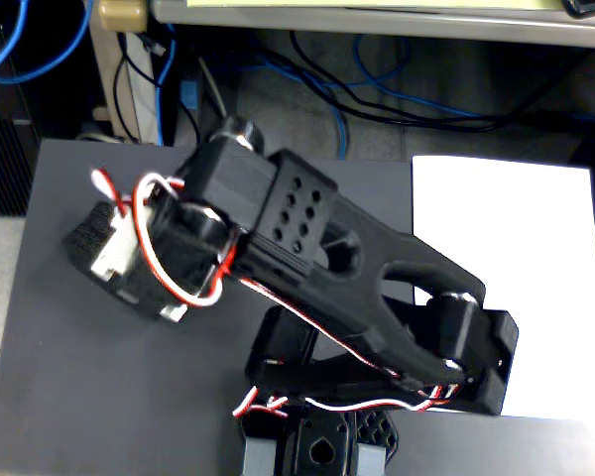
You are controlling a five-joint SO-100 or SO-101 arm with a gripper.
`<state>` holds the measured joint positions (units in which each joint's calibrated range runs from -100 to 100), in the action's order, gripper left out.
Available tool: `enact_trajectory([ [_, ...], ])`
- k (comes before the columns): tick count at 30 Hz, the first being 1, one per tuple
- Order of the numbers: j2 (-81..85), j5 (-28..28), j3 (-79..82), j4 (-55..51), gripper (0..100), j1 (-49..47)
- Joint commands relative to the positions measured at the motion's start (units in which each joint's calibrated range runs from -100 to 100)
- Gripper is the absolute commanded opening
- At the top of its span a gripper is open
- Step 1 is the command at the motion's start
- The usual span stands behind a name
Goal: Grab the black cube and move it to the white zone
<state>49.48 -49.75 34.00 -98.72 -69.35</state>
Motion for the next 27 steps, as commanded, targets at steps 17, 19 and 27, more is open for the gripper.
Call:
enact_trajectory([
  [17, -28.8, 4.1, -14.6, 7.1, 4, 9.9],
  [19, -30.8, 3.7, -14.6, 6.9, 13, 10.9],
  [27, -35.4, 1.5, -15.5, 4.5, 32, 12.0],
])
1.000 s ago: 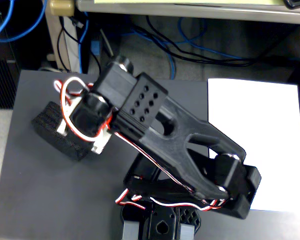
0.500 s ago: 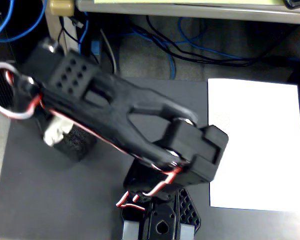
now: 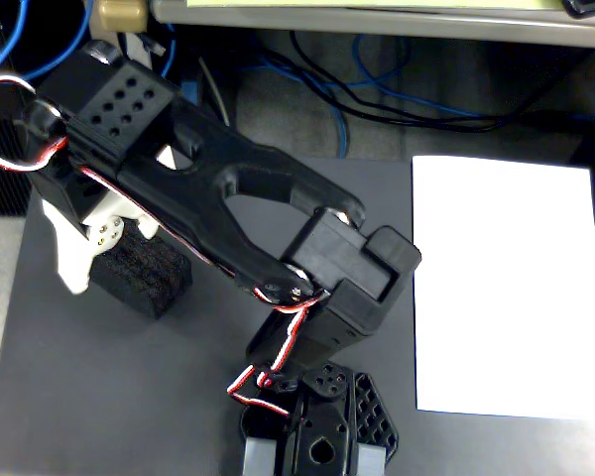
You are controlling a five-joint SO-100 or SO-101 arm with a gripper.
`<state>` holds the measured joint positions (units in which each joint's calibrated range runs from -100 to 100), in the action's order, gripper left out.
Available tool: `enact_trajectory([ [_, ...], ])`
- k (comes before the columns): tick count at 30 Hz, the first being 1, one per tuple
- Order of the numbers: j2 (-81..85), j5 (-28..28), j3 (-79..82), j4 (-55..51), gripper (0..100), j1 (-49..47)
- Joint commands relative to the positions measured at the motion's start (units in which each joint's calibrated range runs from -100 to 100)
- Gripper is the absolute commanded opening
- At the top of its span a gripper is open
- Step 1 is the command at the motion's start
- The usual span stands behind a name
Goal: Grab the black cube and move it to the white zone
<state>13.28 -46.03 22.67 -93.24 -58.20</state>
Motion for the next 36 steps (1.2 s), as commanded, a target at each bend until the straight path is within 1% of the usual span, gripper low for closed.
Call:
enact_trajectory([
  [1, 0.8, -3.5, -4.3, -0.9, 33, 3.3],
  [3, 0.8, -6.9, -4.4, -0.3, 33, 9.6],
  [5, 0.0, -8.3, -4.3, -0.1, 33, 12.2],
  [9, 0.0, -7.8, -3.3, -0.8, 33, 6.8],
  [12, -0.3, -8.1, -3.0, -0.8, 33, 6.2],
  [15, -0.3, -8.3, 1.7, 1.9, 33, 6.6],
  [18, -0.3, -8.3, 8.5, 8.0, 33, 6.8],
  [21, -0.4, -8.3, 12.5, 11.8, 32, 6.8],
  [23, -4.2, -8.3, 11.4, 12.6, 32, 6.8],
  [25, -13.1, -8.2, 8.4, 17.2, 32, 6.8],
  [27, -20.7, -8.0, 6.3, 17.3, 32, 6.8],
  [29, -22.6, -8.0, 6.1, 18.0, 32, 6.8],
  [30, -22.6, -8.0, 6.1, 18.0, 31, 6.8],
  [31, -22.6, -7.9, 6.0, 18.0, 27, 6.8],
  [33, -22.6, -7.9, 5.9, 18.0, 13, 6.8],
  [36, -22.6, -7.8, 4.9, 17.7, 2, 6.8],
])
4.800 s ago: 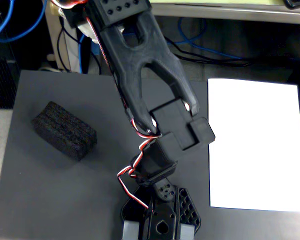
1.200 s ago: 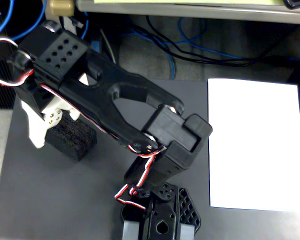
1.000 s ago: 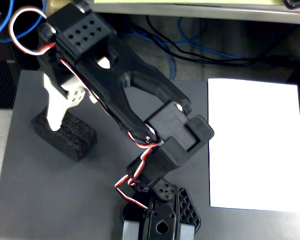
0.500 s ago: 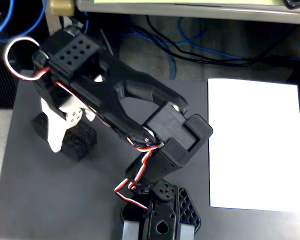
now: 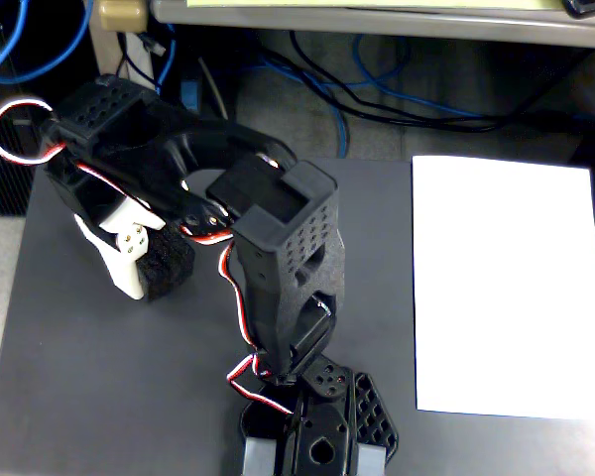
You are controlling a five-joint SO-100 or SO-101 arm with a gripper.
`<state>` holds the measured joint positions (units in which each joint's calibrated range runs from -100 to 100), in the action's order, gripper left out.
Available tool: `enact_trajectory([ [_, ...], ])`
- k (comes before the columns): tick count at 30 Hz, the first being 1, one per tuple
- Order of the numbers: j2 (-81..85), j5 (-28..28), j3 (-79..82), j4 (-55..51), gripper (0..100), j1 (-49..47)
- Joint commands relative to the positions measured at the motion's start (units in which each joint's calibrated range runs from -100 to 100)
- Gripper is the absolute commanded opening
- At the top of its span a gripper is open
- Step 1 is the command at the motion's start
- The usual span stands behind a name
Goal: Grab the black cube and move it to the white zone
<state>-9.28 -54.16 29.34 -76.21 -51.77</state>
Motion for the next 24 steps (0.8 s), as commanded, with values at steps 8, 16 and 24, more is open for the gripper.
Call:
enact_trajectory([
  [8, 28.1, 7.4, -2.0, -10.2, 1, -0.3],
  [16, 50.4, 15.7, -1.9, -15.7, 1, 13.5],
  [24, 61.3, 15.3, 0.0, -16.4, 1, 46.0],
])
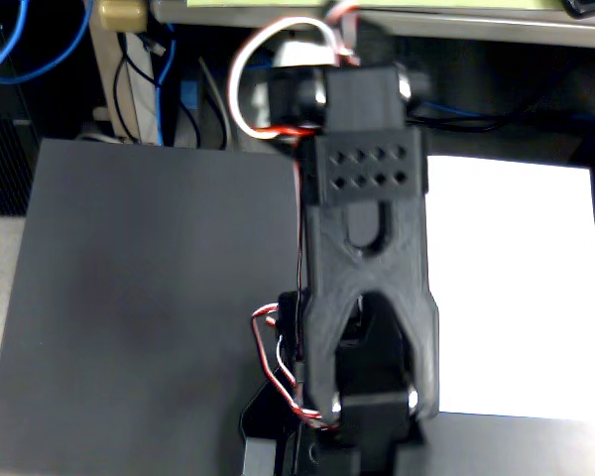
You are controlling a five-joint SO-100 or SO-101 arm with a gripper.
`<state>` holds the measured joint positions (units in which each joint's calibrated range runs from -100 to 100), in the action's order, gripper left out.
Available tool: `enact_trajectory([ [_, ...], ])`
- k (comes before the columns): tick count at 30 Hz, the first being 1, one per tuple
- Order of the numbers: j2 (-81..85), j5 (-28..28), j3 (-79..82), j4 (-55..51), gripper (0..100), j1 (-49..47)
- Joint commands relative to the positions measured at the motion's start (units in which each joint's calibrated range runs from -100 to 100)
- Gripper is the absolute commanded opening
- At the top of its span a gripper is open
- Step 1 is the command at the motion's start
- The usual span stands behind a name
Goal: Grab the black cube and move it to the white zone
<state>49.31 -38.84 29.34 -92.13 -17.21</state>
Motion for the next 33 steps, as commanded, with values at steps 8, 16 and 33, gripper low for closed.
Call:
enact_trajectory([
  [8, 2.5, -0.7, 3.8, 7.4, 1, 40.0],
  [16, 2.4, -7.8, 33.3, 33.6, 1, 57.2],
  [33, -2.0, -7.2, 37.9, 29.6, 1, 51.9],
])
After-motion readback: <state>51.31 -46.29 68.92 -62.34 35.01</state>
